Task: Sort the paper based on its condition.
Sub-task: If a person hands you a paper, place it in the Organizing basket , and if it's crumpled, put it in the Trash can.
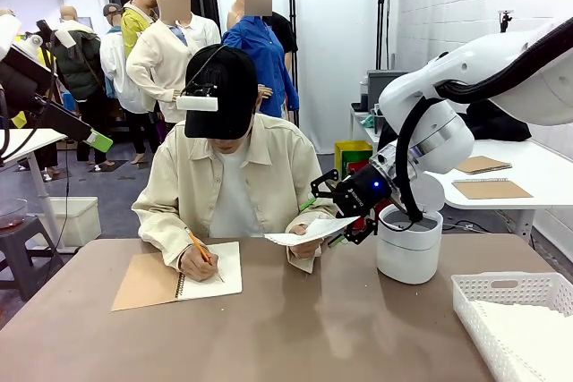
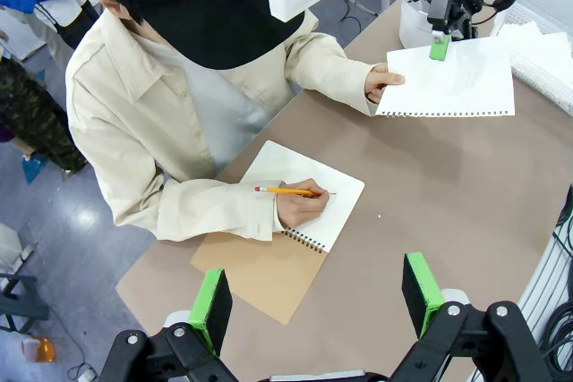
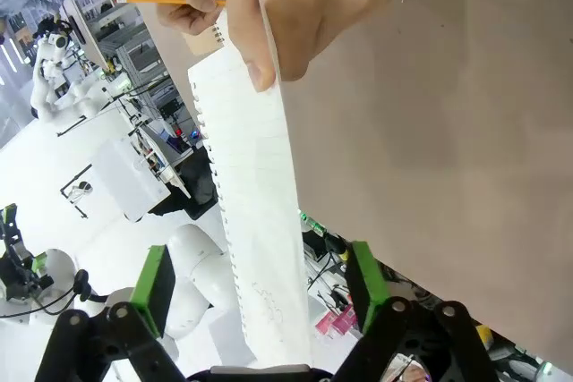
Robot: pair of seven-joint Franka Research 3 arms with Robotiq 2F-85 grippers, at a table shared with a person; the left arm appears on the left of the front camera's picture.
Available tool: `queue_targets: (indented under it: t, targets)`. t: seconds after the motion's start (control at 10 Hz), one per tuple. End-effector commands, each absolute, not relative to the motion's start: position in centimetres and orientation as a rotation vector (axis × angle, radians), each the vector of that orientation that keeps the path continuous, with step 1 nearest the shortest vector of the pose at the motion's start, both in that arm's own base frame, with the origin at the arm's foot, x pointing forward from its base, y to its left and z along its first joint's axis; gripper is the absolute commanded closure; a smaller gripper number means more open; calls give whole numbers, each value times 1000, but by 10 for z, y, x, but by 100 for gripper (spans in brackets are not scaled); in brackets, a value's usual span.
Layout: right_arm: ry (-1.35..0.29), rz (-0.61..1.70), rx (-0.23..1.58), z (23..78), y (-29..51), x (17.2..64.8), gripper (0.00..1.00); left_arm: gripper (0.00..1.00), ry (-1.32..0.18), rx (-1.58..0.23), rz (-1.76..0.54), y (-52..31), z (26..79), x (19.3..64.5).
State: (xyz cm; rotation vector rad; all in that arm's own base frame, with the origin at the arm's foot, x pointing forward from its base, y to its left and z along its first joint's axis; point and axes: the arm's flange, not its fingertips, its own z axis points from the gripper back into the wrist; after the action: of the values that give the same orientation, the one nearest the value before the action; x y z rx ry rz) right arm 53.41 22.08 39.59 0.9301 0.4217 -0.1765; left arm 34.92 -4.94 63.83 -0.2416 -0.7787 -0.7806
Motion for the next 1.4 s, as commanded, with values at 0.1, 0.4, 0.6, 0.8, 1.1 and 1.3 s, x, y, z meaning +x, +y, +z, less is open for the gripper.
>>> queue_targets:
  t: [0.1,0.4,0.6,0.8,1.1,1.3]
  targets:
    - [458,-219,933,396,217,536,45,0,-778,-243,-779,-49,638,349]
    - [462,-215,936,404,213,534,100,0,-778,-243,-779,-49,638,349]
    - [463,-216,951,405,212,535,100,0,-778,-243,-779,-49,638,349]
    - [472,-206,959,406,210,534,100,0,-778,-243,-779,-49,638,349]
    - [481,-188,973,406,210,533,100,0,-778,-243,-779,-49,638,349]
    - [492,-184,989,407,210,533,100,0,-778,-243,-779,-49,638,349]
